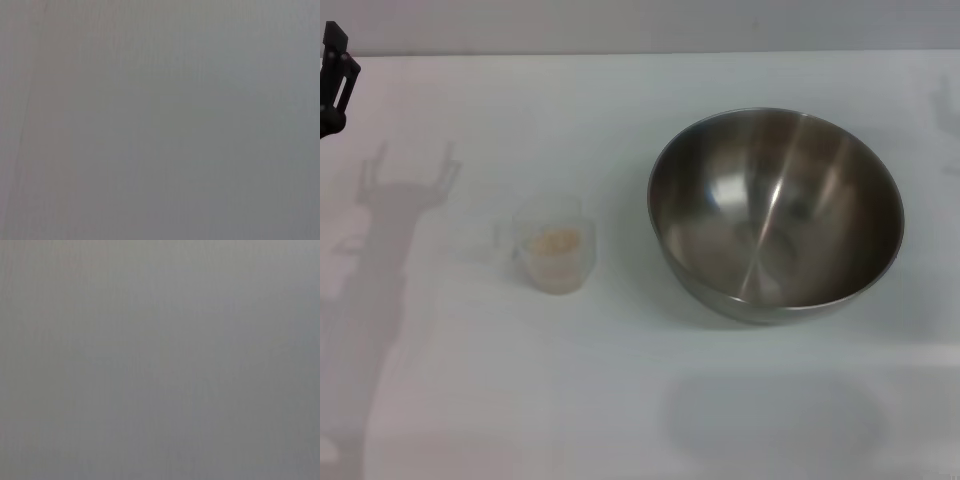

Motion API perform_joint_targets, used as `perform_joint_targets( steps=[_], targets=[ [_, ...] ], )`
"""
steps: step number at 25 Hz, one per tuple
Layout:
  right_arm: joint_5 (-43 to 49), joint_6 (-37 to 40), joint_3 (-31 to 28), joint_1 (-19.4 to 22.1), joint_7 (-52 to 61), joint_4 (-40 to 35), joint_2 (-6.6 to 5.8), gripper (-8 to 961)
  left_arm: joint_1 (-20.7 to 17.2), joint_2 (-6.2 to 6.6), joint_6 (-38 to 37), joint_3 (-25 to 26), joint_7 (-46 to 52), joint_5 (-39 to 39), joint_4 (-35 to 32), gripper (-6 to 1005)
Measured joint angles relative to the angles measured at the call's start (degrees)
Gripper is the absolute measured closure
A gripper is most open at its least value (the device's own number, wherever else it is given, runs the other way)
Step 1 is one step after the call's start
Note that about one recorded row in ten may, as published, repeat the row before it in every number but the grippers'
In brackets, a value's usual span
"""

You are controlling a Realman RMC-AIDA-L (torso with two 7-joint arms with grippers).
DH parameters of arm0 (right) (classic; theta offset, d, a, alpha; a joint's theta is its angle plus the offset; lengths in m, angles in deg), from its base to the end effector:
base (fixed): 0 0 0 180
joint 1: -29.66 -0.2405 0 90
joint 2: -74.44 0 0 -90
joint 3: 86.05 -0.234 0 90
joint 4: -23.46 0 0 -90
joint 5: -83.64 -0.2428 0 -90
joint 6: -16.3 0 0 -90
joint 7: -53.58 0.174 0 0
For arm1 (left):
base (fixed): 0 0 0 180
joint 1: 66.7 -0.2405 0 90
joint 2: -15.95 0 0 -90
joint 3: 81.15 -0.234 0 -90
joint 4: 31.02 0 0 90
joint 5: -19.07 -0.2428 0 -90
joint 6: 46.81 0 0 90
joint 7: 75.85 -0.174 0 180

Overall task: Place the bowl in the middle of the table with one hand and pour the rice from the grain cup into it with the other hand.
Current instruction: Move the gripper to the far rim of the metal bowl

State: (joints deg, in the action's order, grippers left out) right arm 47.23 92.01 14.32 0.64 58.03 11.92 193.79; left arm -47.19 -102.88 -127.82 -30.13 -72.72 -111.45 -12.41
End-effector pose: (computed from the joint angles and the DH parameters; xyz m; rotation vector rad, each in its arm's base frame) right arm 0.2991 0.4004 0.0579 -1.2347 0.3638 0.8508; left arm -0.2891 0.3479 0.0046 -1.4129 -0.3559 -0.9166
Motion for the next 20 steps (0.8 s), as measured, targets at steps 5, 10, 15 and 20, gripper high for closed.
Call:
perform_joint_targets(
  steps=[5,10,15,20],
  targets=[
    [0.8,0.2,0.0,0.0,-0.2,0.1,0.00,242,-0.7,-0.04,-0.5,0.0,-0.1,0.0,0.0,141],
    [1.5,0.8,0.0,0.1,-4.0,-0.1,0.02,243,-1.5,-0.08,-1.5,0.0,-0.1,0.0,0.0,141],
    [1.6,4.2,1.6,0.3,-11.9,-0.8,0.25,243,-2.1,-0.09,-2.9,-0.4,-0.1,0.0,0.0,140],
    [1.6,1.1,2.9,0.4,-15.3,-3.7,0.17,244,-2.4,-0.08,-3.1,-0.5,-0.1,-0.2,0.2,141]
  ],
)
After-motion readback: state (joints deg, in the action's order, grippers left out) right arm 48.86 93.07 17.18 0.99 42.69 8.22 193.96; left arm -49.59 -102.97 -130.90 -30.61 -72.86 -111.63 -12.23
